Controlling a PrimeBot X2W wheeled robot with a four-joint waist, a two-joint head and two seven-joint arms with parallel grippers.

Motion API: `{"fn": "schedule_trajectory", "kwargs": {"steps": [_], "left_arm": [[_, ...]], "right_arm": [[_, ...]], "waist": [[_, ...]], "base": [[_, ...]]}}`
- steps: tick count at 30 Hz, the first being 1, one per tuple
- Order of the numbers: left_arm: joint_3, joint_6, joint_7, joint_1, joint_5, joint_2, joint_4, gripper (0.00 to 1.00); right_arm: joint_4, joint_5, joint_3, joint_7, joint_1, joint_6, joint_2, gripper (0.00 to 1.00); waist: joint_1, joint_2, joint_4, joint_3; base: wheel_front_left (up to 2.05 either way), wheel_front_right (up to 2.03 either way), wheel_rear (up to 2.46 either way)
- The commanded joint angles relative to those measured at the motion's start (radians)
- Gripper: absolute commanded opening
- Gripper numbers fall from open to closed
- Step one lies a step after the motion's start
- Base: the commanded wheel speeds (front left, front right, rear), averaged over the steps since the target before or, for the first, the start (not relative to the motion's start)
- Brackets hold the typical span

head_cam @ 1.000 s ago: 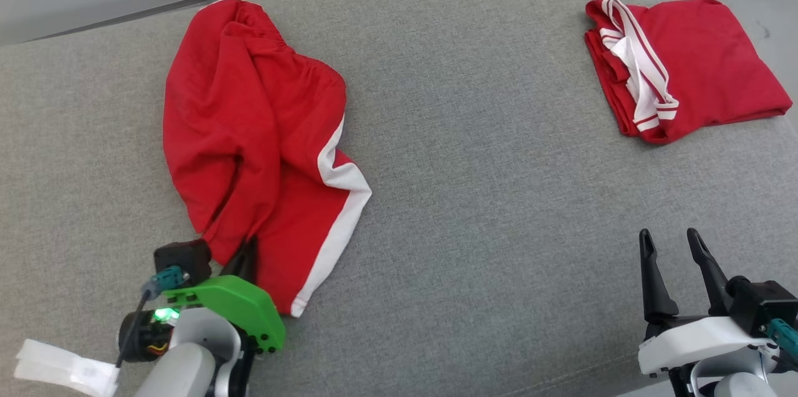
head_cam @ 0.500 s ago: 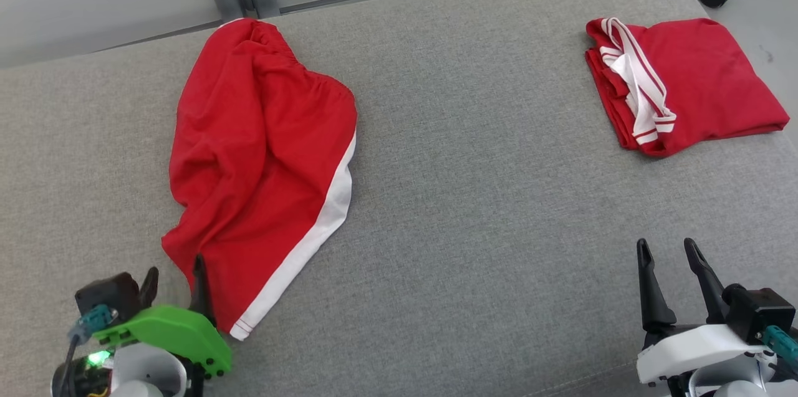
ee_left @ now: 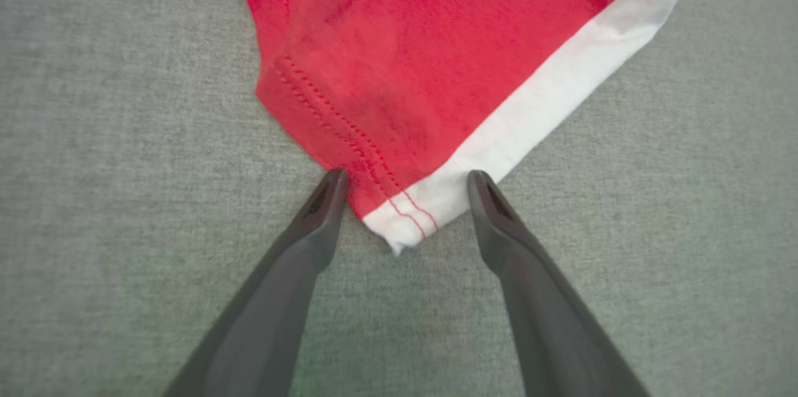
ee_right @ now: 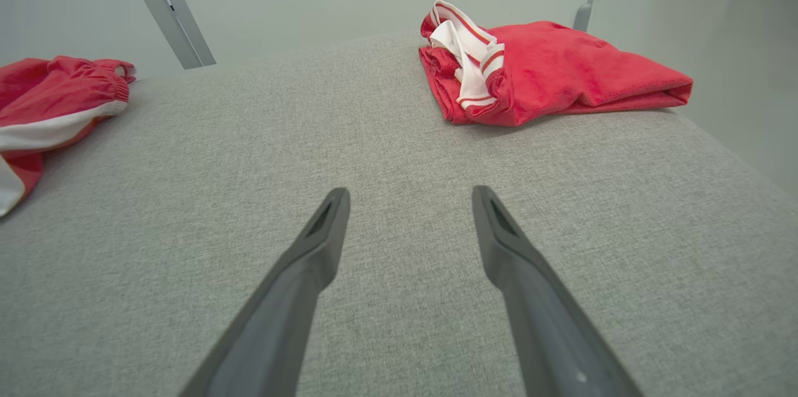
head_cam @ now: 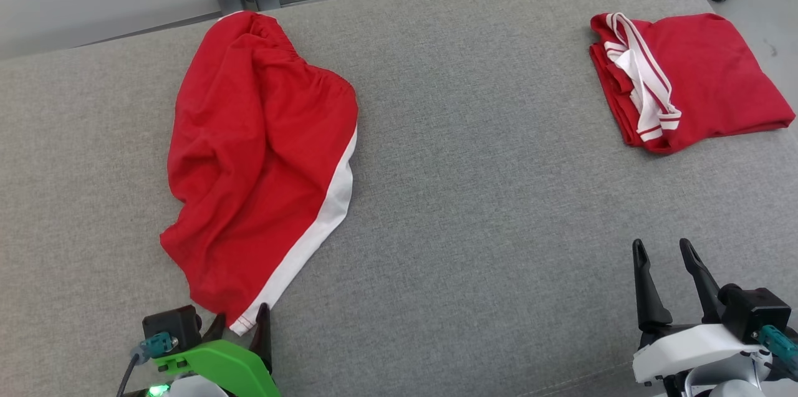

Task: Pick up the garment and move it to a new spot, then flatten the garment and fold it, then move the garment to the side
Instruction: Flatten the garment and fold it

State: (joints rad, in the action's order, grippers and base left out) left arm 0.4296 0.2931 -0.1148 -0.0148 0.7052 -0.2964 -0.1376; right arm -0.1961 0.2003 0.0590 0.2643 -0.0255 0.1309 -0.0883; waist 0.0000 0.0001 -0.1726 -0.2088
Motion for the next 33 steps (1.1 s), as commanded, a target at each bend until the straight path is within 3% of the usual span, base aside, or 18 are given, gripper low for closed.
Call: {"fn": "schedule_trajectory", "kwargs": {"steps": [1,2,3,6,11,20,21,22,23,26,30,33], "left_arm": [[0.009,-0.016,-0.011,-0.014,0.015,0.005,-0.028,0.43],[0.006,-0.025,-0.003,-0.018,0.023,0.012,-0.044,0.11],[0.008,-0.034,0.0,-0.02,0.024,0.015,-0.058,0.0],[0.016,-0.061,0.007,-0.02,0.033,0.02,-0.099,0.0],[-0.007,-0.067,0.015,0.022,0.055,-0.006,-0.091,0.0],[-0.104,0.006,-0.011,0.161,0.085,-0.127,0.054,0.0],[-0.107,0.007,-0.012,0.166,0.091,-0.128,0.073,0.29],[-0.112,0.008,-0.013,0.173,0.1,-0.123,0.099,0.86],[-0.112,0.014,-0.017,0.184,0.099,-0.126,0.119,1.0],[-0.127,0.058,-0.018,0.226,0.088,-0.142,0.168,1.0],[-0.159,0.155,-0.008,0.276,0.038,-0.178,0.266,1.0],[-0.156,0.184,-0.012,0.221,-0.023,-0.215,0.368,1.0]], "right_arm": [[-0.001,0.006,0.003,0.0,0.011,0.0,-0.005,1.0],[-0.001,0.006,0.005,0.0,0.011,0.0,-0.005,1.0],[-0.001,0.006,0.009,0.0,0.009,0.0,-0.005,1.0],[-0.004,0.004,0.013,0.0,-0.005,0.0,-0.002,1.0],[-0.006,0.004,0.021,0.0,-0.018,0.0,-0.002,1.0],[-0.004,0.003,0.026,0.0,-0.028,0.0,-0.003,1.0],[-0.007,0.004,0.025,0.0,-0.029,0.0,-0.002,1.0],[-0.009,0.005,0.022,0.0,-0.029,0.0,-0.001,1.0],[-0.012,0.005,0.018,0.0,-0.027,0.0,-0.001,1.0],[-0.013,0.006,0.017,0.0,-0.016,0.0,-0.001,1.0],[-0.009,0.007,0.021,0.0,-0.027,0.0,0.0,1.0],[-0.007,0.008,0.022,0.0,-0.034,0.0,0.0,1.0]], "waist": [[0.0,-0.0001,-0.003,-0.003],[0.0,-0.0001,-0.003,-0.003],[0.0,-0.0001,-0.003,-0.002],[0.0,-0.0001,0.003,0.003],[0.0,-0.0001,0.017,0.015],[0.0,-0.0001,0.029,0.028],[0.0,-0.0001,0.028,0.029],[0.0,-0.0001,0.026,0.031],[0.0,-0.0001,0.021,0.033],[0.0,-0.0001,-0.002,0.039],[0.0,-0.0001,-0.028,0.044],[0.0,-0.0001,-0.039,0.037]], "base": [[0.0,0.0,0.0],[0.0,0.0,0.0],[0.0,0.0,0.0],[0.0,0.0,0.0],[0.0,0.0,0.0],[0.0,0.0,0.0],[0.0,0.0,0.0],[0.0,0.0,0.0],[0.0,0.0,0.0],[0.0,0.0,0.0],[0.0,0.0,0.0],[0.0,0.0,0.0]]}}
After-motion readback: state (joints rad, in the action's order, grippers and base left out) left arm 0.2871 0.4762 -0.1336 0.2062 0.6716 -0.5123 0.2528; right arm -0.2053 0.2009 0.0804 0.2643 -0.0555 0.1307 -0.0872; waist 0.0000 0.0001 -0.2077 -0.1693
